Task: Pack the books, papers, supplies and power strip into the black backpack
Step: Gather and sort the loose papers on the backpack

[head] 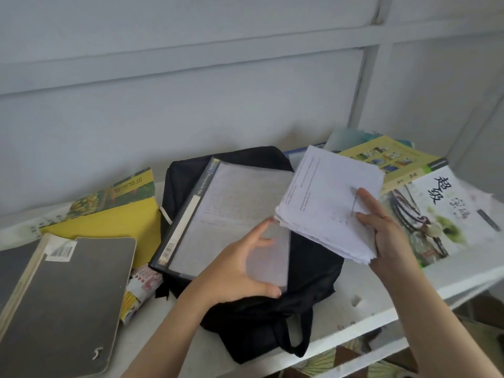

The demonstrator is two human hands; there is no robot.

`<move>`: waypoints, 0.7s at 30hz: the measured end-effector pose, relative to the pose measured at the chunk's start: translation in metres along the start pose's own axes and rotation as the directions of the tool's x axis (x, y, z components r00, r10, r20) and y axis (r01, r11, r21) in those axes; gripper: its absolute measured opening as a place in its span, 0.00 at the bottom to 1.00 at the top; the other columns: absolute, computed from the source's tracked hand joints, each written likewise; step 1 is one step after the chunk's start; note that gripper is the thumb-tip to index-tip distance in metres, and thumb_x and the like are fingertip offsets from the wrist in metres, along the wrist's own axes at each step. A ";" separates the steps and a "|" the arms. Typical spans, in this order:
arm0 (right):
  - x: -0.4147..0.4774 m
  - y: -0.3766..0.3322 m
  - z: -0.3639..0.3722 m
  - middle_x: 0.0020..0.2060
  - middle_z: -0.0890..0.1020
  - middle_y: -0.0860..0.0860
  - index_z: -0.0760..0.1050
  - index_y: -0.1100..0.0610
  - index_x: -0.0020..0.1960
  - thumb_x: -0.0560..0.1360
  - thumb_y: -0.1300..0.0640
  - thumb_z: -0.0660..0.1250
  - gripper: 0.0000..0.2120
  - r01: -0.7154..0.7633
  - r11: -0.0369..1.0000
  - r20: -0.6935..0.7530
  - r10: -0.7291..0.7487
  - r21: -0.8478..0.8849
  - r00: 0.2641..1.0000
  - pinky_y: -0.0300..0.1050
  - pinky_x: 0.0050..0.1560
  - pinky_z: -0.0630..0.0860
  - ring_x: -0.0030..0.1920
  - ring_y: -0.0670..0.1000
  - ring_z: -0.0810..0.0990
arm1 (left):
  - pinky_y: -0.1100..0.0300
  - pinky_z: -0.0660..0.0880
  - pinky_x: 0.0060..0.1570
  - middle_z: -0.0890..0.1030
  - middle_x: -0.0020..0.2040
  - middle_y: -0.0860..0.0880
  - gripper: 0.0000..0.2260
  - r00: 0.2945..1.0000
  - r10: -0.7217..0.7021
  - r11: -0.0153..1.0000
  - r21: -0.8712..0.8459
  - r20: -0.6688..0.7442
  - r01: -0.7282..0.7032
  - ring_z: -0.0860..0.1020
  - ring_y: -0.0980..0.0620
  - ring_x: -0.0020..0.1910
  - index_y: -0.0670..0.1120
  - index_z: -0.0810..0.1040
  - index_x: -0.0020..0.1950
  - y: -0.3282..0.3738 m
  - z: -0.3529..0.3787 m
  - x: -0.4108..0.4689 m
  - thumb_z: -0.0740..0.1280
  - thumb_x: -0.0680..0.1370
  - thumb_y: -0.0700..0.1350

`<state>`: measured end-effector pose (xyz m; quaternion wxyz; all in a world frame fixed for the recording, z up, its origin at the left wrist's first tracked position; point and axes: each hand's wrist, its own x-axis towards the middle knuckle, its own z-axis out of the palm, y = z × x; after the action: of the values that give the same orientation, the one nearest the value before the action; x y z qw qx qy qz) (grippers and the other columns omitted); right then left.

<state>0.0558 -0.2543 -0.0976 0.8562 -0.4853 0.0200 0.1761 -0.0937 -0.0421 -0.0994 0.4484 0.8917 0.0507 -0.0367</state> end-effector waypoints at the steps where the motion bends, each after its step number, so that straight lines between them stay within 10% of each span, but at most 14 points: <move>1: 0.000 0.000 -0.001 0.63 0.76 0.49 0.78 0.48 0.57 0.76 0.69 0.57 0.20 0.000 1.000 -0.001 0.000 0.010 1.000 0.40 0.37 0.80 0.51 0.54 0.80 | 0.72 0.58 0.59 0.68 0.63 0.71 0.49 1.000 0.002 0.999 0.050 0.019 -0.003 0.61 0.74 0.64 0.75 0.47 0.69 -0.002 0.000 -0.002 0.78 0.63 0.52; 8: 0.000 0.003 0.001 0.62 0.77 0.46 0.78 0.46 0.56 0.76 0.68 0.57 0.20 -0.017 0.997 0.008 0.017 0.072 1.000 0.44 0.42 0.81 0.55 0.54 0.81 | 0.66 0.71 0.59 0.79 0.54 0.61 0.20 0.972 0.113 0.993 0.060 -0.208 -0.103 0.76 0.67 0.54 0.65 0.69 0.60 -0.007 -0.010 -0.004 0.67 0.77 0.42; 11: -0.001 0.005 0.005 0.62 0.78 0.46 0.78 0.46 0.58 0.76 0.67 0.58 0.20 -0.036 0.997 0.021 0.035 0.074 0.999 0.46 0.47 0.81 0.54 0.54 0.82 | 0.65 0.75 0.51 0.82 0.47 0.56 0.18 0.931 0.165 0.986 0.057 -0.325 -0.155 0.80 0.62 0.48 0.61 0.71 0.55 -0.009 -0.019 -0.007 0.64 0.77 0.37; 21: -0.002 0.013 0.021 0.62 0.77 0.47 0.77 0.46 0.59 0.77 0.67 0.57 0.21 -0.058 0.996 0.020 0.057 0.074 0.998 0.43 0.41 0.81 0.53 0.53 0.82 | 0.77 0.60 0.62 0.72 0.64 0.66 0.27 0.988 0.115 0.962 0.260 -0.099 -0.086 0.66 0.72 0.64 0.62 0.67 0.68 -0.026 -0.016 -0.021 0.72 0.72 0.52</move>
<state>0.0466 -0.2313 -0.0966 0.8685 -0.4506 0.0327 0.2041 -0.1177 -0.0150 -0.1078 0.3279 0.9439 0.0253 0.0305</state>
